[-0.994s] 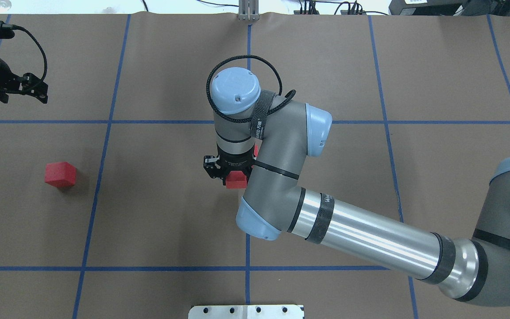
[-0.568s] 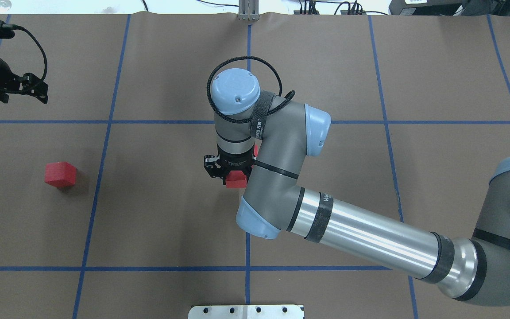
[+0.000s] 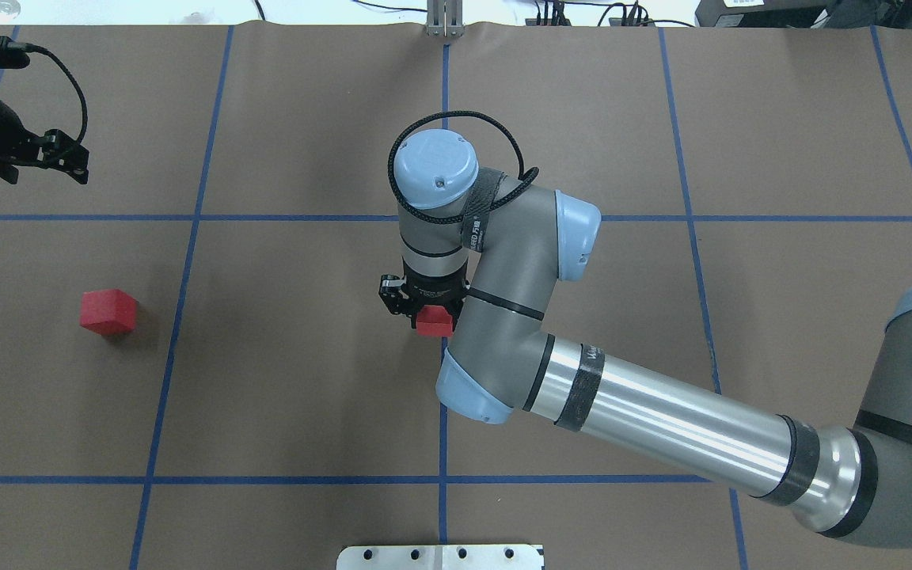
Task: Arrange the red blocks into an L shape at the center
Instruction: 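Set the red cube down against the center cube's far side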
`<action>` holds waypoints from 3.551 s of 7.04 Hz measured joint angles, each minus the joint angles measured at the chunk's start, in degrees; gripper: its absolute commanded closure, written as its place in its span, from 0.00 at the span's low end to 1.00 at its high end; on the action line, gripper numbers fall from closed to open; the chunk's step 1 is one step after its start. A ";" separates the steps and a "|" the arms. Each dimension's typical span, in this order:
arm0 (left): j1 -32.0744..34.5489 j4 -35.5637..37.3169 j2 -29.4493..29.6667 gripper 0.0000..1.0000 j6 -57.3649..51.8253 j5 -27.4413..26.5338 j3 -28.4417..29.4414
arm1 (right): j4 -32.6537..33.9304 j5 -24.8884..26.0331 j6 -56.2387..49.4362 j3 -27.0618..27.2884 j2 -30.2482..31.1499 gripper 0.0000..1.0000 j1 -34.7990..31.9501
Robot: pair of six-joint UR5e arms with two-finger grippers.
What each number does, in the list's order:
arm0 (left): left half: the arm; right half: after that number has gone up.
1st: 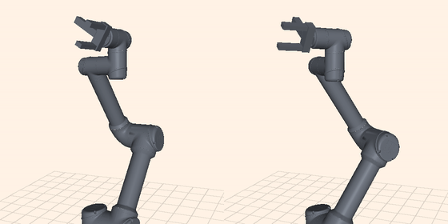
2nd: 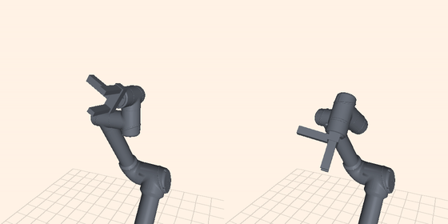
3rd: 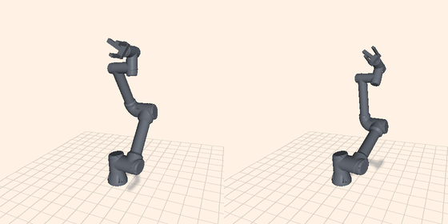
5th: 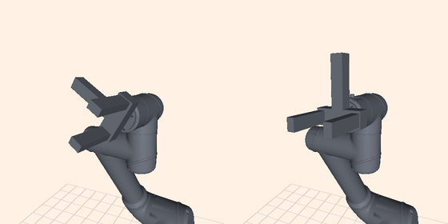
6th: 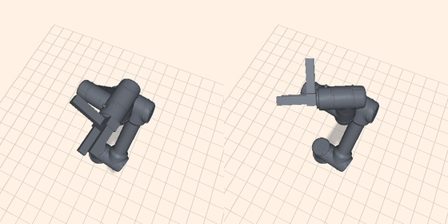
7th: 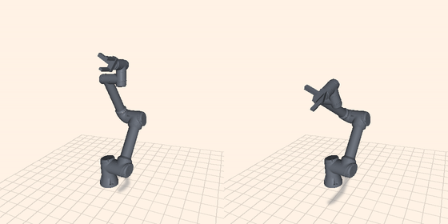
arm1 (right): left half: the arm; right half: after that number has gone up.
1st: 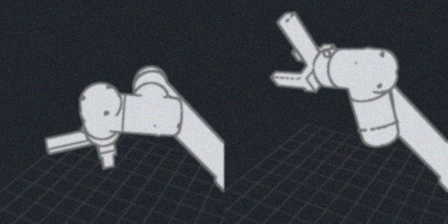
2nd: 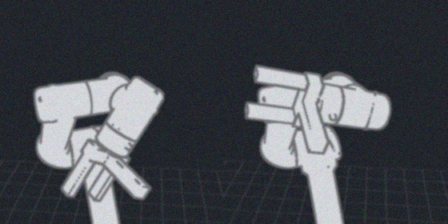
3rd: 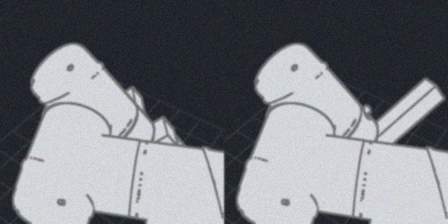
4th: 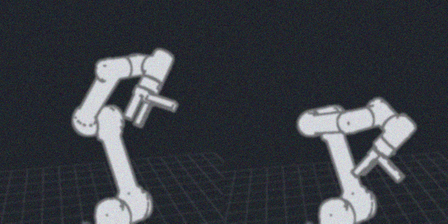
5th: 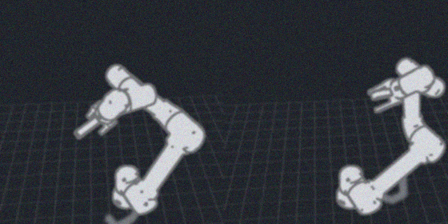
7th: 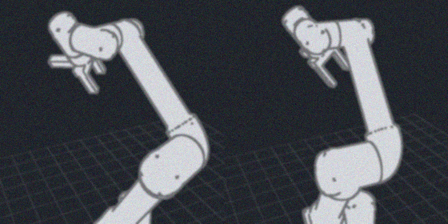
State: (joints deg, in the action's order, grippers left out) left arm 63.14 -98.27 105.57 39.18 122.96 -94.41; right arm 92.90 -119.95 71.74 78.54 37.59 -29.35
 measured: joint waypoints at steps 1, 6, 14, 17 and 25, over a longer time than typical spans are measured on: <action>-0.02 0.00 0.07 0.00 -0.02 0.00 0.09 | -0.02 0.14 -0.12 0.02 0.05 1.00 0.00; -0.03 0.01 0.22 0.00 0.04 0.00 0.32 | -0.15 0.68 -0.74 0.04 0.71 1.00 0.00; -0.11 0.03 0.50 0.00 0.13 0.00 0.44 | -1.78 1.73 -1.10 0.00 1.57 1.00 0.00; -0.12 0.09 0.59 0.00 0.11 0.00 0.53 | -3.54 2.26 -1.08 -0.16 1.98 1.00 0.00; -0.12 0.10 1.09 0.00 0.09 0.00 0.92 | -3.78 3.10 -0.99 -0.14 2.14 1.00 0.00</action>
State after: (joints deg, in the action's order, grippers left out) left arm 63.02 -98.17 106.66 39.27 122.96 -93.49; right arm 89.12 -116.85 70.75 78.40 39.73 -29.35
